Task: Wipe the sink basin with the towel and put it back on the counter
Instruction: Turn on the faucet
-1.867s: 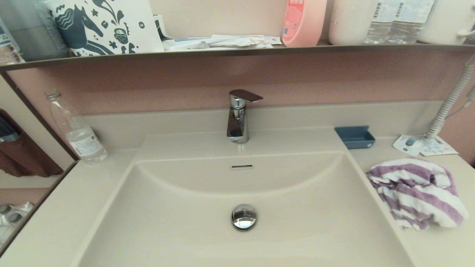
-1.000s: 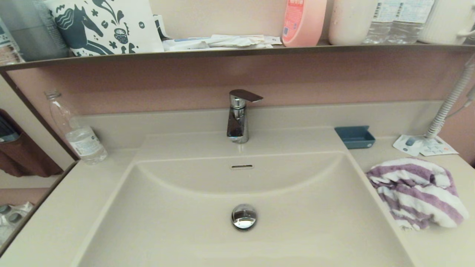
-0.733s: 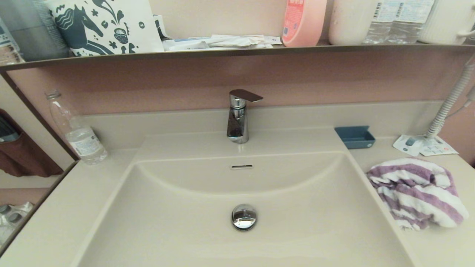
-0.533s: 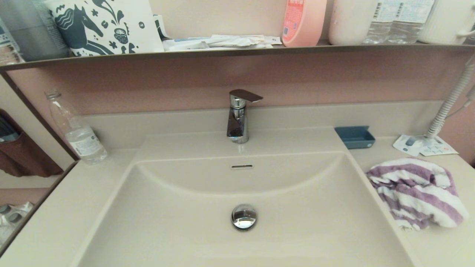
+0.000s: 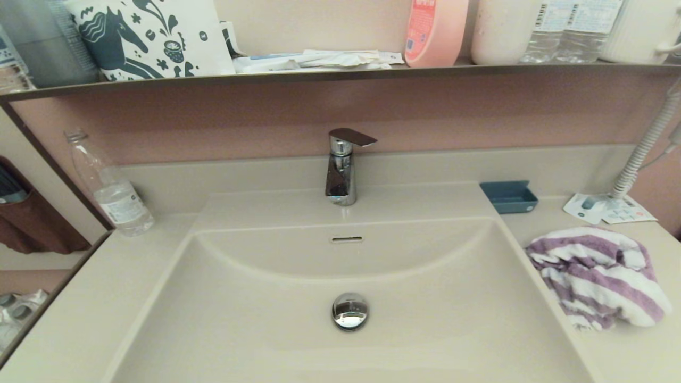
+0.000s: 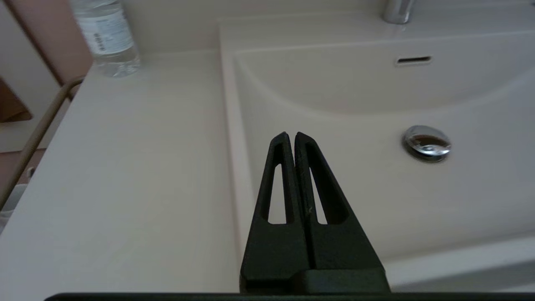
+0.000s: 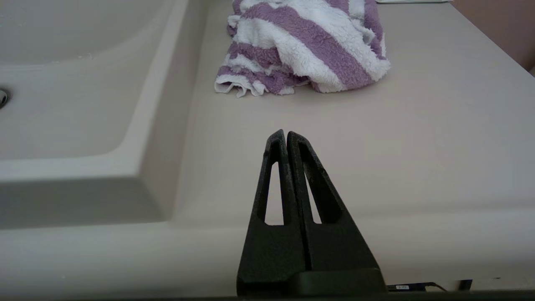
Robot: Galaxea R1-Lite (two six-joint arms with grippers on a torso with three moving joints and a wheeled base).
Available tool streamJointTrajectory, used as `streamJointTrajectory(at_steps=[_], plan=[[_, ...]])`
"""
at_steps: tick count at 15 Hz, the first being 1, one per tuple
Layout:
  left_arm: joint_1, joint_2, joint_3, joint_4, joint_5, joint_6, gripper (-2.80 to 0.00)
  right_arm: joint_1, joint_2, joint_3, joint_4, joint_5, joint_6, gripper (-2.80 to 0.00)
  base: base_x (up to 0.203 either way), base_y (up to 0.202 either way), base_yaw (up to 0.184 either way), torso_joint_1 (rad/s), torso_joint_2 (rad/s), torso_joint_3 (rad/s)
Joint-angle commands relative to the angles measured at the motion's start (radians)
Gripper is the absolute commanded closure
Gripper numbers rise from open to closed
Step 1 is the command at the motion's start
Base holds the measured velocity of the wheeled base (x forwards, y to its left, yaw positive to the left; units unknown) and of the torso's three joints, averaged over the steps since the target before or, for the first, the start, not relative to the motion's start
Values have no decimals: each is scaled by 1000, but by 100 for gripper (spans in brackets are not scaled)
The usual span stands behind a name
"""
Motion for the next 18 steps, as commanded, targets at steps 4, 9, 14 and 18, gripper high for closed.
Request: streamJointTrajectory(at_steps=[4, 9, 14, 18], plan=[[2, 385, -135, -109, -40, -34, 0, 0, 0, 0, 0, 0, 0, 0, 0, 0, 0, 0, 0, 0], [-43, 742, -188, -357, -47, -53, 0, 0, 0, 0, 0, 0, 0, 0, 0, 0, 0, 0, 0, 0], [-329, 933, -334, -426, 19, -134, 0, 0, 0, 0, 0, 0, 0, 0, 0, 0, 0, 0, 0, 0], [-535, 1085, -511, -430, 134, -142, 0, 0, 0, 0, 0, 0, 0, 0, 0, 0, 0, 0, 0, 0]])
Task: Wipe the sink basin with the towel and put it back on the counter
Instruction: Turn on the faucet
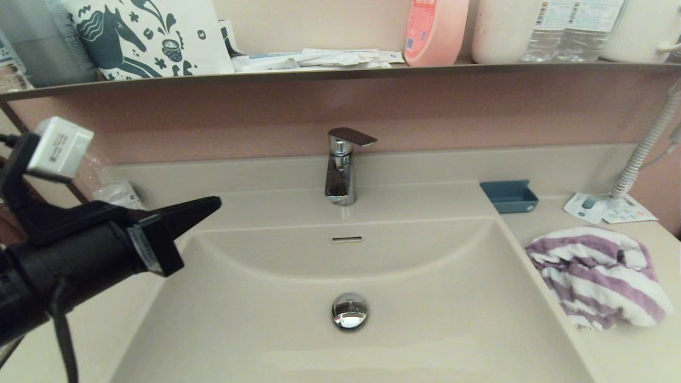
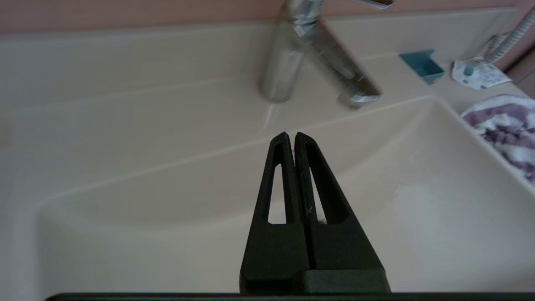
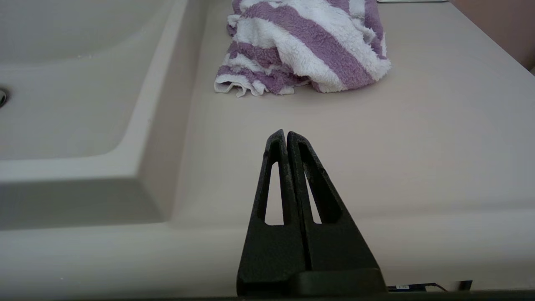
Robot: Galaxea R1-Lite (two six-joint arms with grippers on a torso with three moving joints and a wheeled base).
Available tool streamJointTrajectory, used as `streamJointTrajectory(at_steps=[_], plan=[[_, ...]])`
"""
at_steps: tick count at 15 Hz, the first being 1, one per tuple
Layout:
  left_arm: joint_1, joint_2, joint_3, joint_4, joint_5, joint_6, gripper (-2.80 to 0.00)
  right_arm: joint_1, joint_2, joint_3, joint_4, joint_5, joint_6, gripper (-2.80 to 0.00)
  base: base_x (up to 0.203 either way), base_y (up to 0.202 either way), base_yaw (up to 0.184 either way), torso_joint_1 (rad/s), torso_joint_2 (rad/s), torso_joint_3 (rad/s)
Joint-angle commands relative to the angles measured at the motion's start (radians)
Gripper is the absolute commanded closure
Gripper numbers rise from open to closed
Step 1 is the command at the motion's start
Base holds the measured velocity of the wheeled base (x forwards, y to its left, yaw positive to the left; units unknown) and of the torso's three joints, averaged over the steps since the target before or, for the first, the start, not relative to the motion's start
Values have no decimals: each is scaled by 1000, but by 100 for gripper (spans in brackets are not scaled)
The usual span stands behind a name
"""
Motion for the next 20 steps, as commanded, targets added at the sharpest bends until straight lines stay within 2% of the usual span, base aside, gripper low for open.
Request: streamJointTrajectory(at_steps=[1, 5, 11, 13, 16, 20], plan=[[-76, 116, -76, -4, 35, -1, 0, 0, 0, 0, 0, 0, 0, 0, 0, 0, 0, 0, 0, 0], [-138, 265, -212, -8, 67, 1, 0, 0, 0, 0, 0, 0, 0, 0, 0, 0, 0, 0, 0, 0], [-142, 473, -375, -100, 68, 9, 0, 0, 0, 0, 0, 0, 0, 0, 0, 0, 0, 0, 0, 0], [-159, 514, -403, -107, 111, 8, 0, 0, 0, 0, 0, 0, 0, 0, 0, 0, 0, 0, 0, 0], [-175, 548, -418, -114, 124, 6, 0, 0, 0, 0, 0, 0, 0, 0, 0, 0, 0, 0, 0, 0], [-214, 627, -469, -200, 199, 7, 0, 0, 0, 0, 0, 0, 0, 0, 0, 0, 0, 0, 0, 0]])
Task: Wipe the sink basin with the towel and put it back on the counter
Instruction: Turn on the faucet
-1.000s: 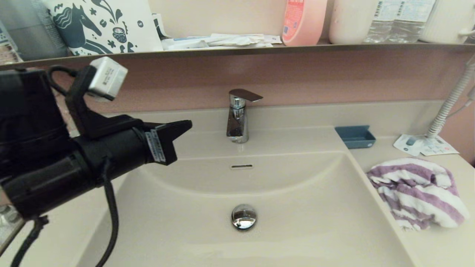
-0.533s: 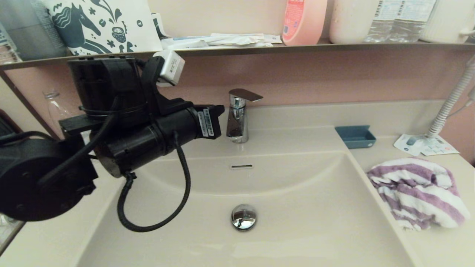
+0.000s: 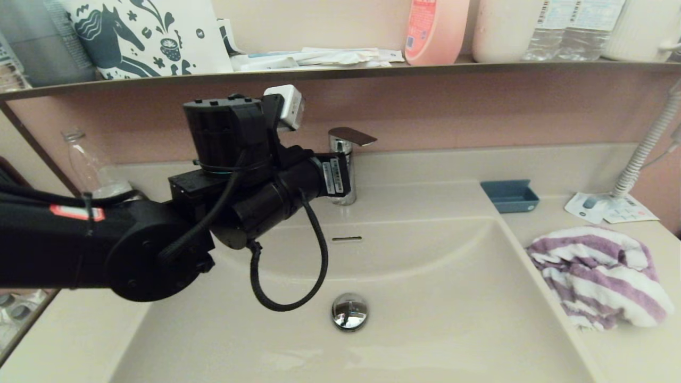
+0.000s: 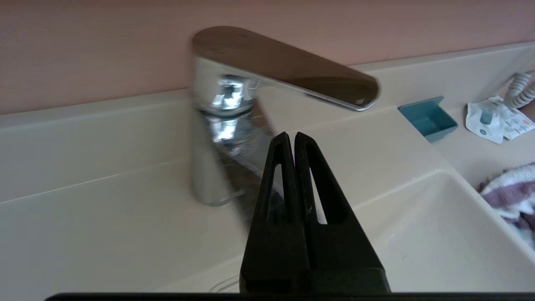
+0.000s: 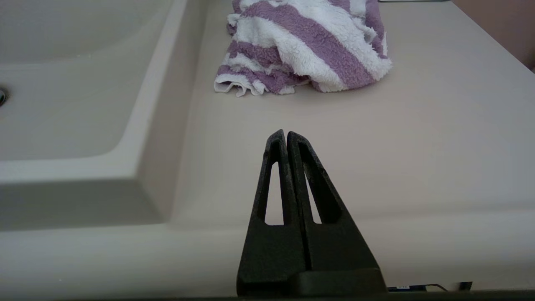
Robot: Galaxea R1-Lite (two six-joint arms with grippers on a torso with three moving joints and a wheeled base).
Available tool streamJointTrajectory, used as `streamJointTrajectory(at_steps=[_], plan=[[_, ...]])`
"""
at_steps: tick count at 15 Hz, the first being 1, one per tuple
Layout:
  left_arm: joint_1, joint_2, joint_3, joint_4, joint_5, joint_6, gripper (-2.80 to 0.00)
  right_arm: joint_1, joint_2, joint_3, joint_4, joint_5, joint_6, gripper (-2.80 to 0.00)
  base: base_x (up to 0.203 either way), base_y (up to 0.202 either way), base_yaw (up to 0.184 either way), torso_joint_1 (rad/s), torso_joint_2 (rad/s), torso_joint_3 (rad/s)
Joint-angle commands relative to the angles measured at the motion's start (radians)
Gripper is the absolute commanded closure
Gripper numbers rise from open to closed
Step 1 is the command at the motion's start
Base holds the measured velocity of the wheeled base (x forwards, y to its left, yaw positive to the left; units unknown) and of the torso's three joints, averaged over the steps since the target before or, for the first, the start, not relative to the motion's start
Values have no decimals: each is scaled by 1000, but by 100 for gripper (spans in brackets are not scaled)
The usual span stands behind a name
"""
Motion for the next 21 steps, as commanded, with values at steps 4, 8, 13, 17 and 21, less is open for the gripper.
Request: streamJointTrajectory(at_steps=[4, 8, 13, 17, 21], plan=[[-51, 83, -70, -8, 55, -5, 0, 0, 0, 0, 0, 0, 0, 0, 0, 0, 0, 0, 0, 0], [-75, 105, -126, -8, 98, -9, 0, 0, 0, 0, 0, 0, 0, 0, 0, 0, 0, 0, 0, 0], [-78, 99, -150, -30, 121, -10, 0, 0, 0, 0, 0, 0, 0, 0, 0, 0, 0, 0, 0, 0], [-69, 87, -151, -53, 122, -9, 0, 0, 0, 0, 0, 0, 0, 0, 0, 0, 0, 0, 0, 0], [-60, 81, -166, -53, 122, -9, 0, 0, 0, 0, 0, 0, 0, 0, 0, 0, 0, 0, 0, 0]])
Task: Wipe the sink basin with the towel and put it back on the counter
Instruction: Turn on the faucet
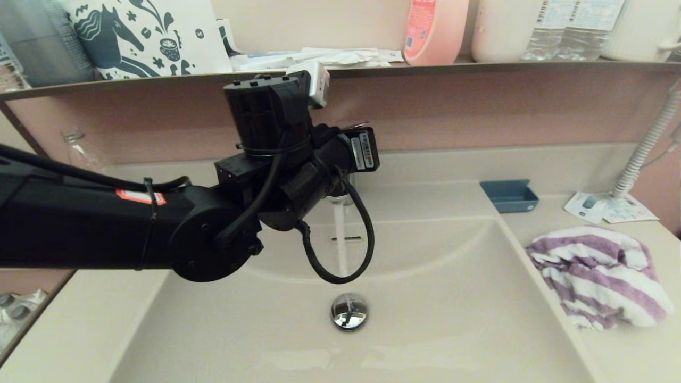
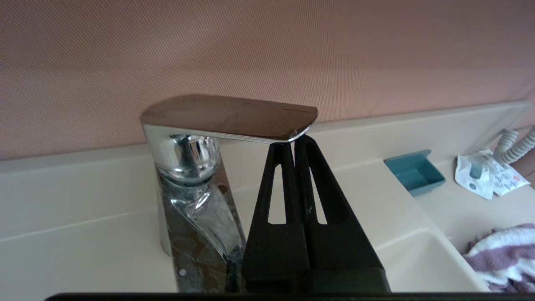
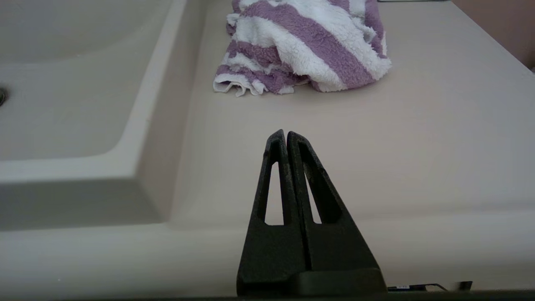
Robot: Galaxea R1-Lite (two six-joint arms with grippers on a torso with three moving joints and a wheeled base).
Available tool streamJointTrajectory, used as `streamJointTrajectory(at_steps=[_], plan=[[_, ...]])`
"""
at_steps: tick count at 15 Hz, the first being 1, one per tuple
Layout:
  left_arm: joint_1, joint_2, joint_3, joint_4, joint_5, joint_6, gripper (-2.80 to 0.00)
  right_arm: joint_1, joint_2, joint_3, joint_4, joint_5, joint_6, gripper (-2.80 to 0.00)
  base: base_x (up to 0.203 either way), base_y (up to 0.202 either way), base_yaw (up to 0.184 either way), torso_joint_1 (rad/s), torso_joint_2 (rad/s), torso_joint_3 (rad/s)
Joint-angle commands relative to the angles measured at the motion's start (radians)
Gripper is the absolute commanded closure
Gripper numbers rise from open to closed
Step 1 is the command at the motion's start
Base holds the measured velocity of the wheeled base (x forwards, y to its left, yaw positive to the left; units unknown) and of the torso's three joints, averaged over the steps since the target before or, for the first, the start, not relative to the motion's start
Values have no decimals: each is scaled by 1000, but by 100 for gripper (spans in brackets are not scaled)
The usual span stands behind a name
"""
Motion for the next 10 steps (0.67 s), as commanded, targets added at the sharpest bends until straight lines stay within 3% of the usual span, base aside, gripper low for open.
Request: streamJointTrajectory(at_steps=[1, 6, 10], plan=[[2, -13, 0, -4, 3, -1, 0, 0, 0, 0, 0, 0, 0, 0, 0, 0, 0, 0, 0, 0], [2, -19, 14, -2, 4, -1, 0, 0, 0, 0, 0, 0, 0, 0, 0, 0, 0, 0, 0, 0], [3, -47, 110, -5, 8, -4, 0, 0, 0, 0, 0, 0, 0, 0, 0, 0, 0, 0, 0, 0]])
